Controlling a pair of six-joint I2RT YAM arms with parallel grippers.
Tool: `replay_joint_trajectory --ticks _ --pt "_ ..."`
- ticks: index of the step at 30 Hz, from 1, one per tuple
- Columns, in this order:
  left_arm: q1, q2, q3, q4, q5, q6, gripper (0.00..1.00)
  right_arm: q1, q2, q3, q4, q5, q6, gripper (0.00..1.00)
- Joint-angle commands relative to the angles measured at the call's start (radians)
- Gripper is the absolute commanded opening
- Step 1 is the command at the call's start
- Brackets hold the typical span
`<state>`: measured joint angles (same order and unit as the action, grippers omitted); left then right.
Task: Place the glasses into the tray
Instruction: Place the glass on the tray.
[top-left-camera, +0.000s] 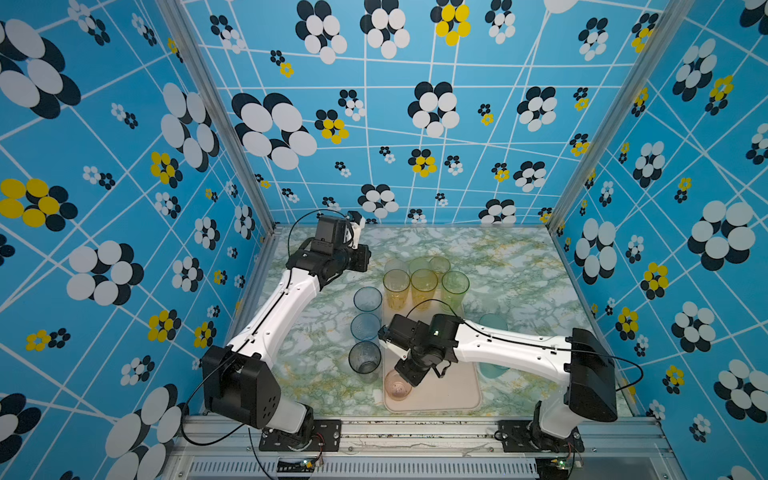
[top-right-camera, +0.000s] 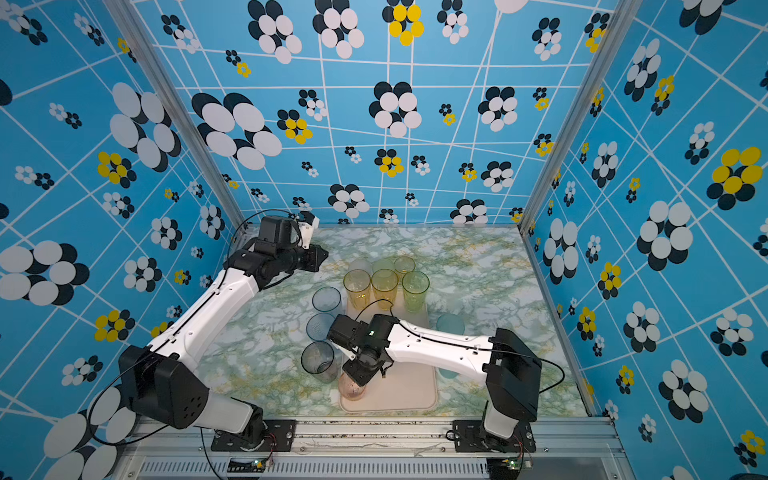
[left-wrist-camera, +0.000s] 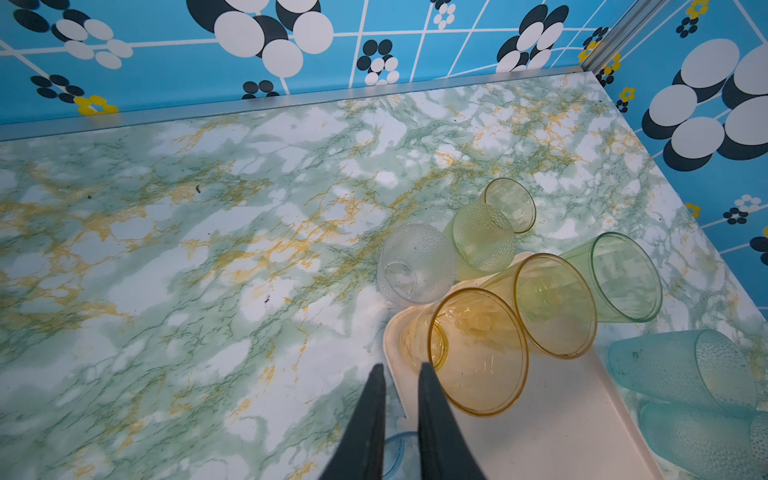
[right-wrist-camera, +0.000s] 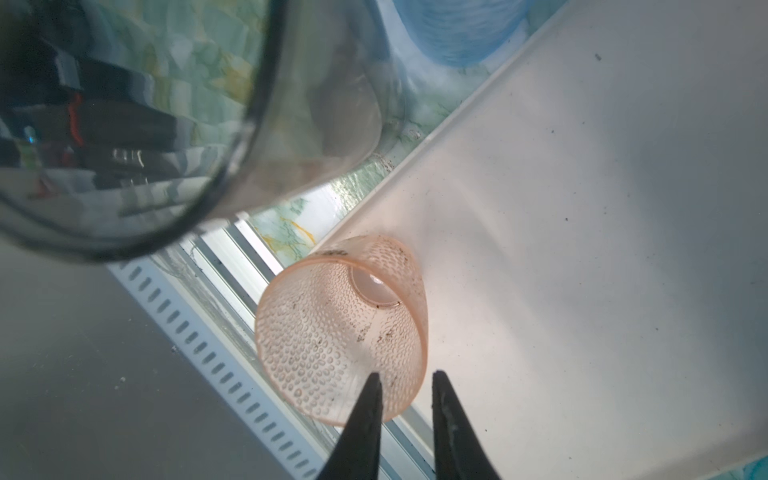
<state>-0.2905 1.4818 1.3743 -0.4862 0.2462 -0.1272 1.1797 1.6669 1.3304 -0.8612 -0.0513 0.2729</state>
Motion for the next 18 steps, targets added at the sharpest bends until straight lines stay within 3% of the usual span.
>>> replay_joint_trajectory --ticks 1,10,18 --pt "-0.007 -0.015 -0.018 -0.006 -0.015 0.021 0.18 -0.031 -0.075 0.041 -0.038 0.040 -0.020 0.26" --pt "-0.009 0.007 -0.021 0.017 -0.045 0.030 0.18 -0.213 -0.207 0.120 -0.038 0.177 -0.039 0.26" --pt "-0.013 0.065 0.031 0.014 -0.071 0.038 0.18 -0.513 -0.312 0.138 0.064 0.161 -0.025 0.30"
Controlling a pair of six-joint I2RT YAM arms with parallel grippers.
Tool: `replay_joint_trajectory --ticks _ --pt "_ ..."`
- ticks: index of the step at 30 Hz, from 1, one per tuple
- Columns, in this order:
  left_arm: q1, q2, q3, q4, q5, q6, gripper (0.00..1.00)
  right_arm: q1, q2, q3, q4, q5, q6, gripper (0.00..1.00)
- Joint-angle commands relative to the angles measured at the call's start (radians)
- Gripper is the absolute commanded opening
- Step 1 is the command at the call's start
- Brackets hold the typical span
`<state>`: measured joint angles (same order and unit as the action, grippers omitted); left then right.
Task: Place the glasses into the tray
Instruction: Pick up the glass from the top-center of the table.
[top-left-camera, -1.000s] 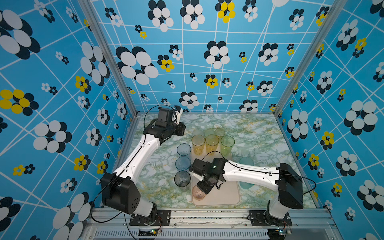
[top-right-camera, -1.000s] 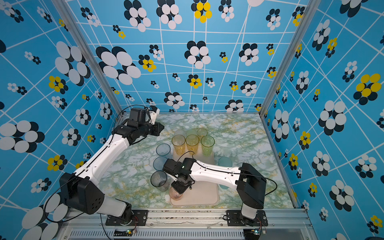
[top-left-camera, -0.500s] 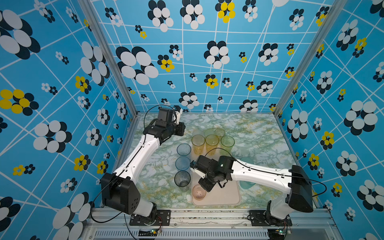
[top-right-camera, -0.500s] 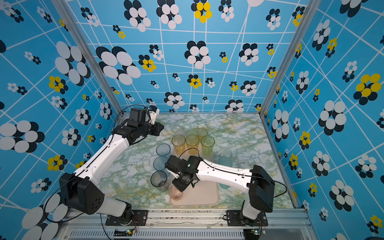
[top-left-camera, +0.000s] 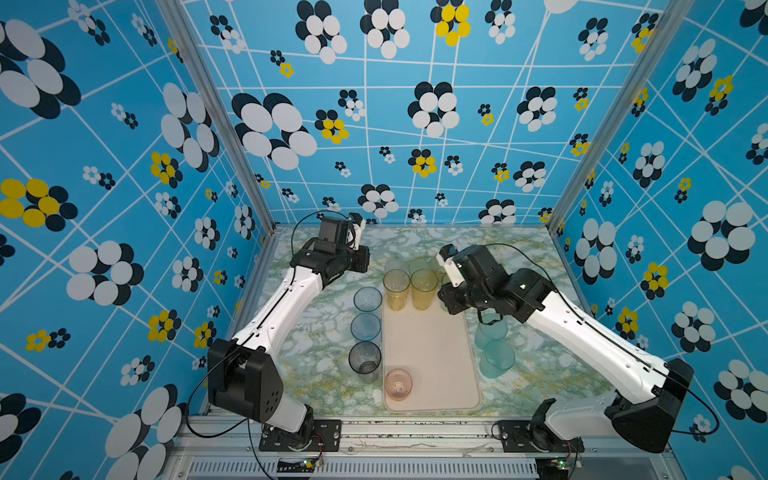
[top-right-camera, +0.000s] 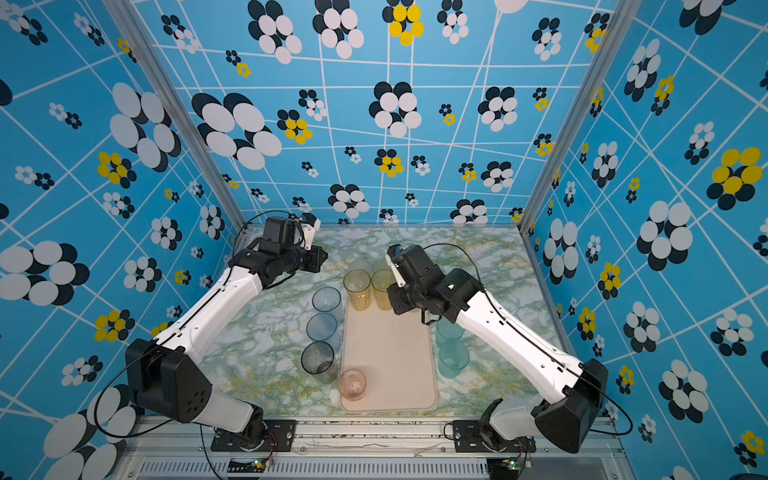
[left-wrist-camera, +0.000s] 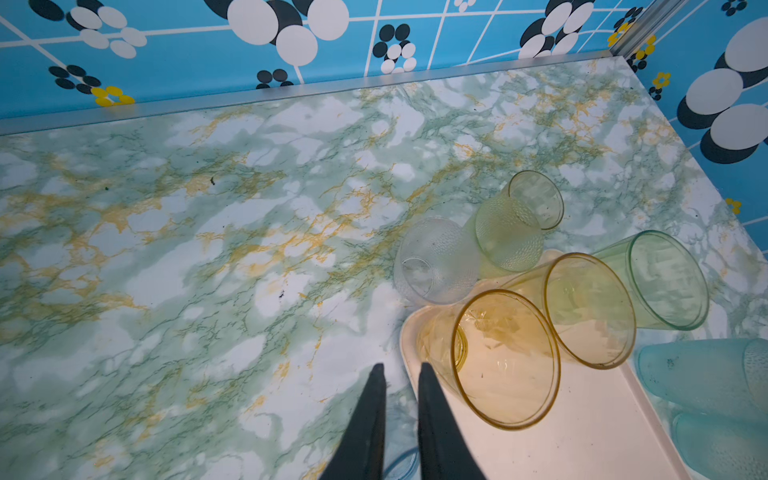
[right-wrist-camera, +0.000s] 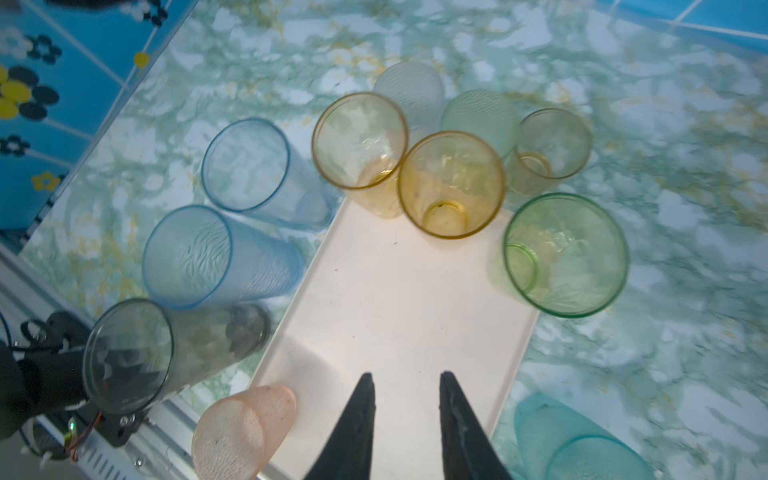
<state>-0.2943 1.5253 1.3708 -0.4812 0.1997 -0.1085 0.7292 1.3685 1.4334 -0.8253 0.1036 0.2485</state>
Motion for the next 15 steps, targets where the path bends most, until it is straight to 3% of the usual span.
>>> replay_joint_trajectory --ticks 1,9,15 --pt "-0.009 0.025 0.037 0.014 -0.028 0.018 0.18 -0.092 -0.009 0.045 0.025 -0.004 -0.005 0.30" --pt "-0.009 0.086 0.084 0.026 -0.038 0.026 0.18 -0.342 0.139 0.127 0.018 -0.104 -0.027 0.30" --pt "-0.007 0.127 0.124 0.029 -0.039 0.033 0.18 -0.415 0.368 0.311 -0.038 -0.209 -0.069 0.36"
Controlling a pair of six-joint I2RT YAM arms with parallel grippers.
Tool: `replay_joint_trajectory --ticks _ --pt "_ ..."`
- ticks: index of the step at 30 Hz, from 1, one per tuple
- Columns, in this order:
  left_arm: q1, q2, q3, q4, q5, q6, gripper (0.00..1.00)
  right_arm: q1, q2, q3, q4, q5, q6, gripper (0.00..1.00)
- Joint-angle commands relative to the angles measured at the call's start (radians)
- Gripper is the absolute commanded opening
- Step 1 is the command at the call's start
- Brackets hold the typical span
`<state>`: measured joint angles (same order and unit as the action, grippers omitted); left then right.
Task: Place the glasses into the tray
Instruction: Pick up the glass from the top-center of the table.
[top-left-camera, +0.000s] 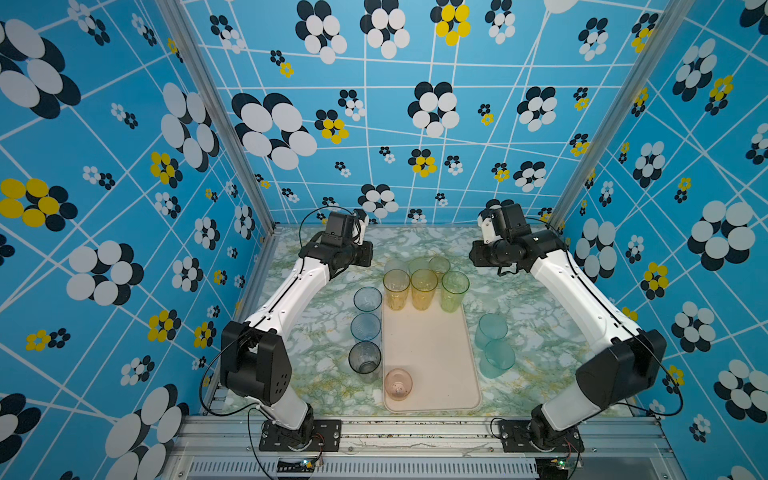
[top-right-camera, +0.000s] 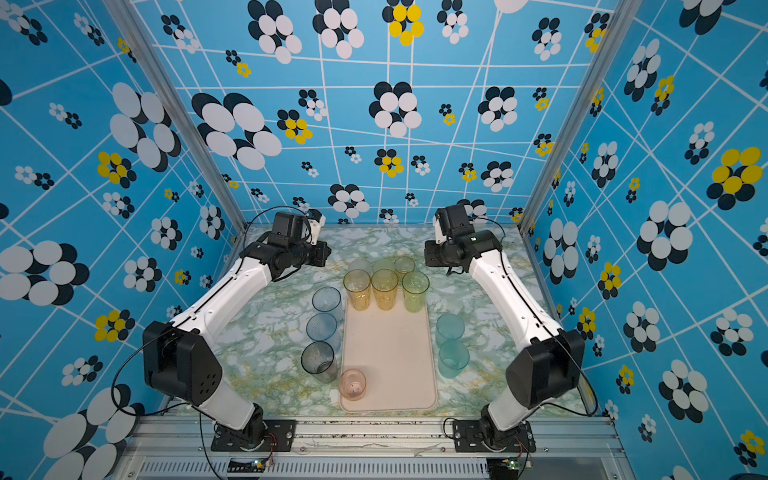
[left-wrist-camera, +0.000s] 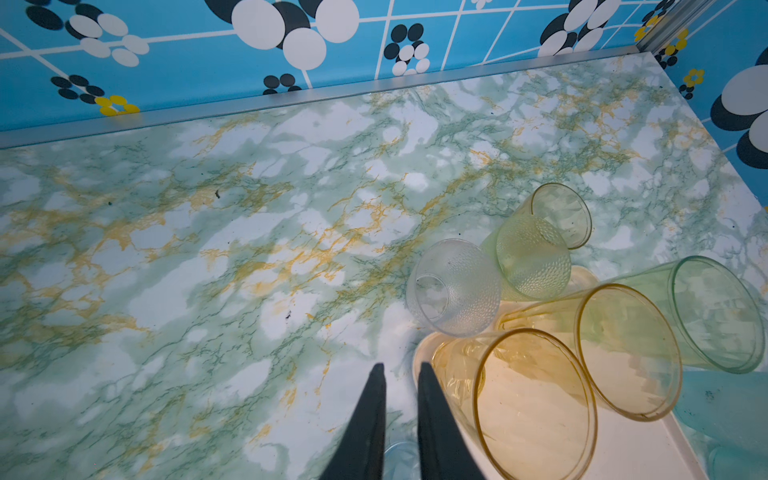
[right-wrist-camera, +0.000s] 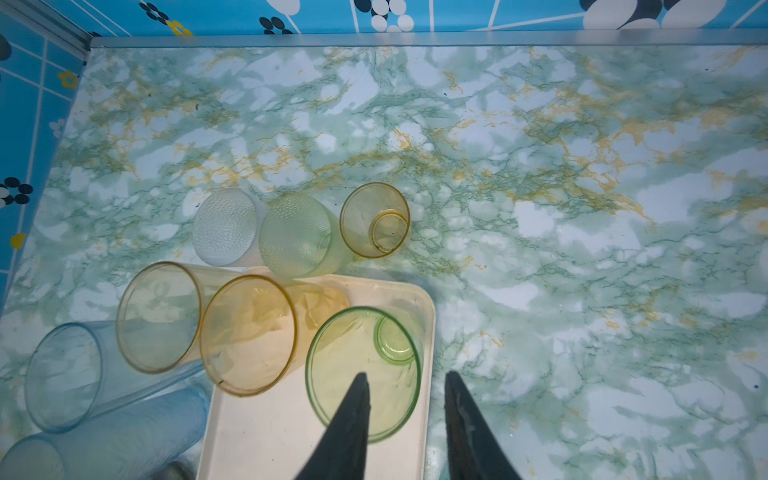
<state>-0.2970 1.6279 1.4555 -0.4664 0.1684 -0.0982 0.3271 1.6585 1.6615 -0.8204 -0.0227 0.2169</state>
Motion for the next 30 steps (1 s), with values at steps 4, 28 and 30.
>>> replay_joint_trajectory --ticks 4,28,30 --pt "-0.004 0.045 0.051 0.026 0.002 0.020 0.18 -0.021 0.238 0.240 -0.108 -0.105 -0.065 0.38" --pt "0.045 0.067 0.006 0.077 0.060 0.020 0.18 -0.022 0.657 0.653 -0.355 -0.091 -0.117 0.43" --pt "0.048 0.064 0.001 0.078 0.062 0.020 0.18 -0.023 0.672 0.662 -0.355 -0.089 -0.117 0.43"
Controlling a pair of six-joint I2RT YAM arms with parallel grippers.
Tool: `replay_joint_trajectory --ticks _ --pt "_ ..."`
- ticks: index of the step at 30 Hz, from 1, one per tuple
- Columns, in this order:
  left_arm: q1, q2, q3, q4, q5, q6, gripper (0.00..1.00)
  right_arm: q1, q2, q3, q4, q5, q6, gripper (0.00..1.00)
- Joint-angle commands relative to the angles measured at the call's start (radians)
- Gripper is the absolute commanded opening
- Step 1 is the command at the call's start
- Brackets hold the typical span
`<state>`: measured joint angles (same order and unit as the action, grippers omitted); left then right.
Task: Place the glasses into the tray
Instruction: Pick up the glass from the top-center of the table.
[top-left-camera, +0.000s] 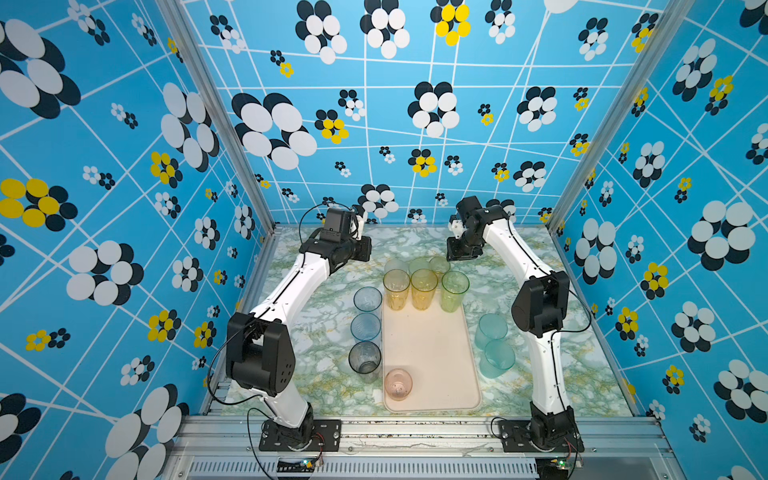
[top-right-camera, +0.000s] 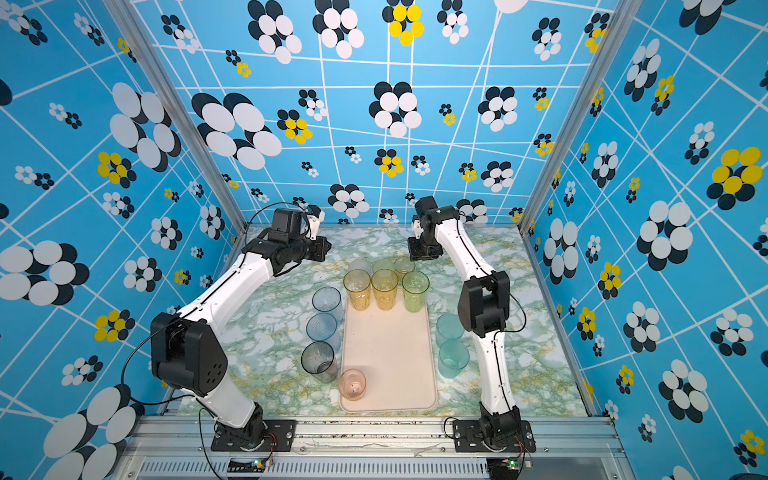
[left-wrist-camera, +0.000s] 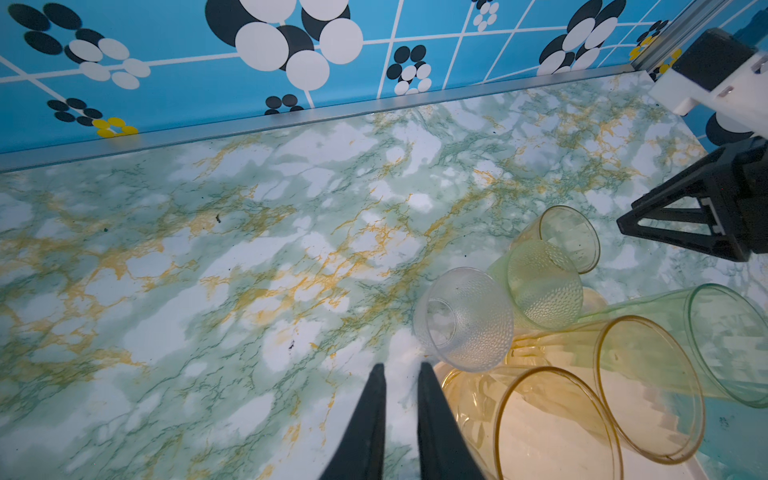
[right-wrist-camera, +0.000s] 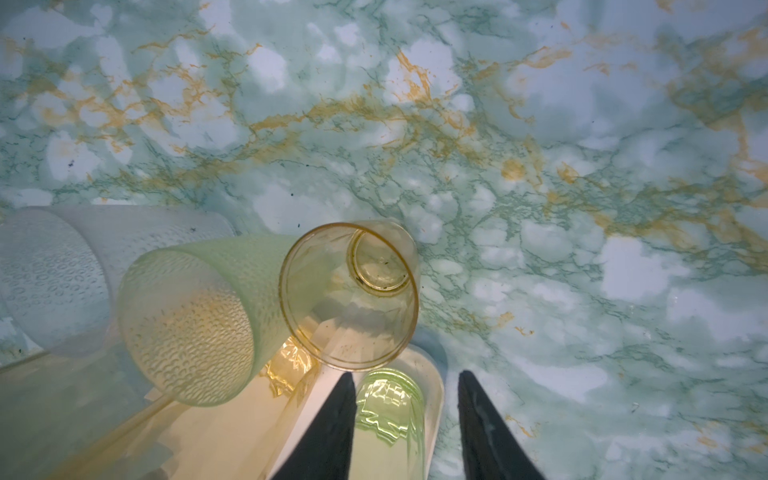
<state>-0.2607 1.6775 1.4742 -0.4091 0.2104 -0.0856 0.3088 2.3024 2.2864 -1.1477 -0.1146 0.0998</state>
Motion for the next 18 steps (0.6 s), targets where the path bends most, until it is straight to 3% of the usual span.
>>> replay_joint_trajectory --ticks 1,18 --pt "0.013 0.014 -0.020 0.021 0.021 0.007 0.18 -0.005 0.034 0.040 -0.028 0.006 0.001 0.43" --pt "0.036 0.011 -0.040 0.027 0.036 0.010 0.18 -0.003 0.160 0.175 -0.071 -0.010 0.008 0.42"
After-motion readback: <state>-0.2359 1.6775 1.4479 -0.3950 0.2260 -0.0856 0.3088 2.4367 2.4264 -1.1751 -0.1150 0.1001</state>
